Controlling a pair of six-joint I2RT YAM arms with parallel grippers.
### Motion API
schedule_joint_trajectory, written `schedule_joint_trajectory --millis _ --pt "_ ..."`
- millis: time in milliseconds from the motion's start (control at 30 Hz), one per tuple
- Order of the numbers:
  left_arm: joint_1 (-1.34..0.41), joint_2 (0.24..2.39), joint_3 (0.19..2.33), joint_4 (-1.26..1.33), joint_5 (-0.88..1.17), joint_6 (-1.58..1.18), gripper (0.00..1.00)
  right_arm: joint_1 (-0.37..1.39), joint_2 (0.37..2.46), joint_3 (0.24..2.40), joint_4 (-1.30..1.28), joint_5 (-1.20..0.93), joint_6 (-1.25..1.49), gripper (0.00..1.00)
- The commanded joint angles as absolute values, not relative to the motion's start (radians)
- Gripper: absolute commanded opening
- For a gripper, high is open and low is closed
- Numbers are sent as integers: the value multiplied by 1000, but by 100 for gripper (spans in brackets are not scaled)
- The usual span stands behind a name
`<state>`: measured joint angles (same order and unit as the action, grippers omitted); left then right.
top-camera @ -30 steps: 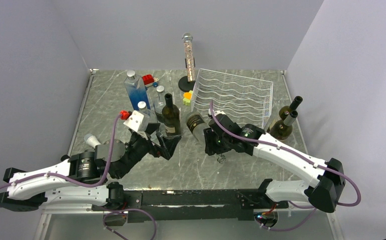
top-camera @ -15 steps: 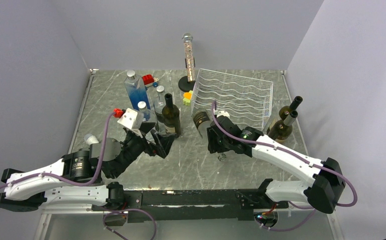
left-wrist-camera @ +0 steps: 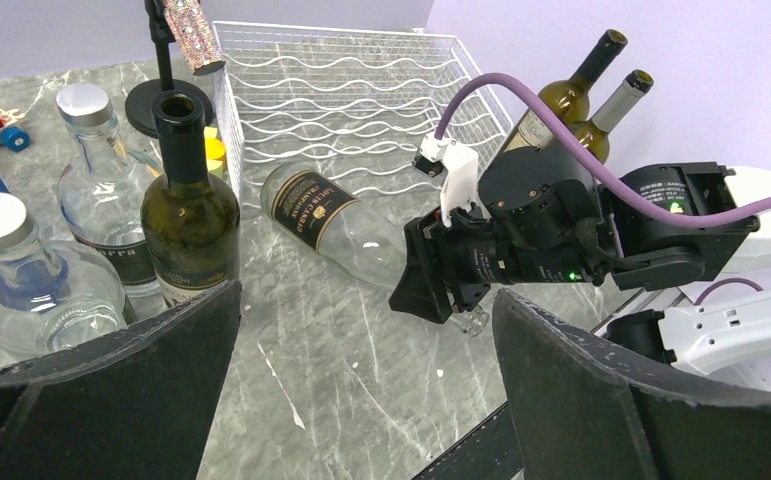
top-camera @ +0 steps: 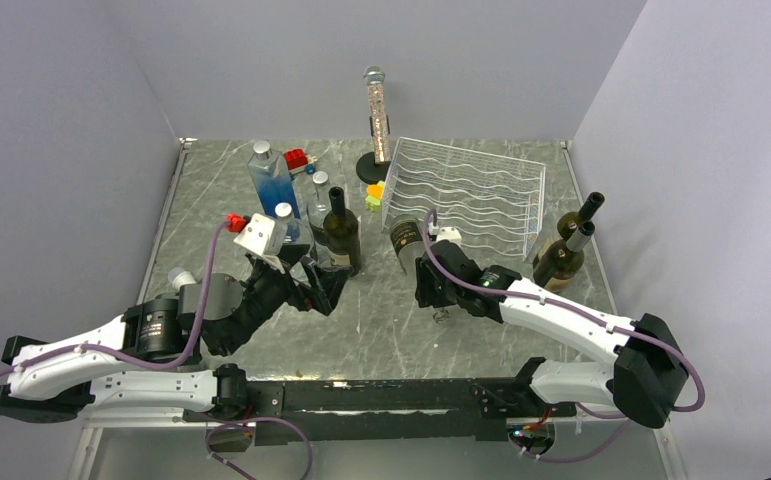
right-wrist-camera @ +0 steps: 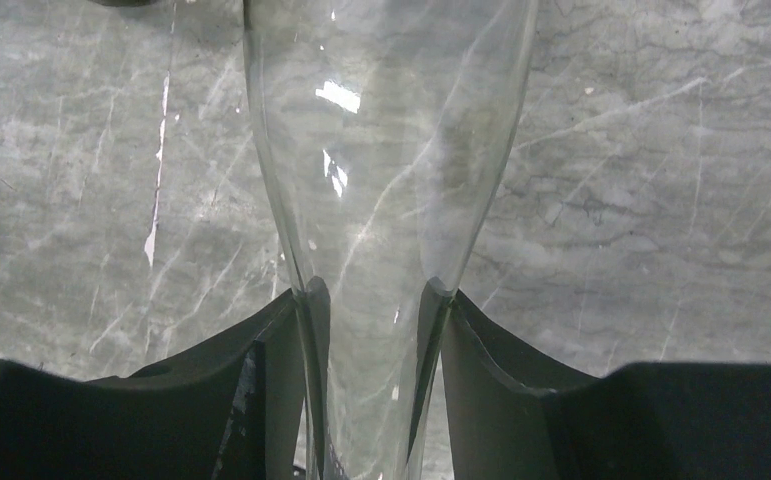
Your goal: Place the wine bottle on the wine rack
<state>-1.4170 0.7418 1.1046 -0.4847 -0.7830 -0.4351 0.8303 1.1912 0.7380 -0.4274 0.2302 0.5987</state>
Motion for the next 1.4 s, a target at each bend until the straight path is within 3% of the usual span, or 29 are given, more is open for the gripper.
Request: schedule_joint_trajectory --millis 0,300,600,900,1367 --pt "-1414 744 1154 -497 -781 -460 99 825 1144 731 -61 357 617 0" --pt "-1415 726 1160 -529 -785 -493 99 826 1153 645 156 405 583 0" --pt "-1414 731 1185 -541 -751 -525 99 826 1300 620 424 455 585 0" --pt "-1415 746 1221 -583 -727 -543 99 824 1478 720 476 580 704 0" --pt "-1414 742 1253 -634 -715 -566 99 766 1695 859 558 520 769 0"
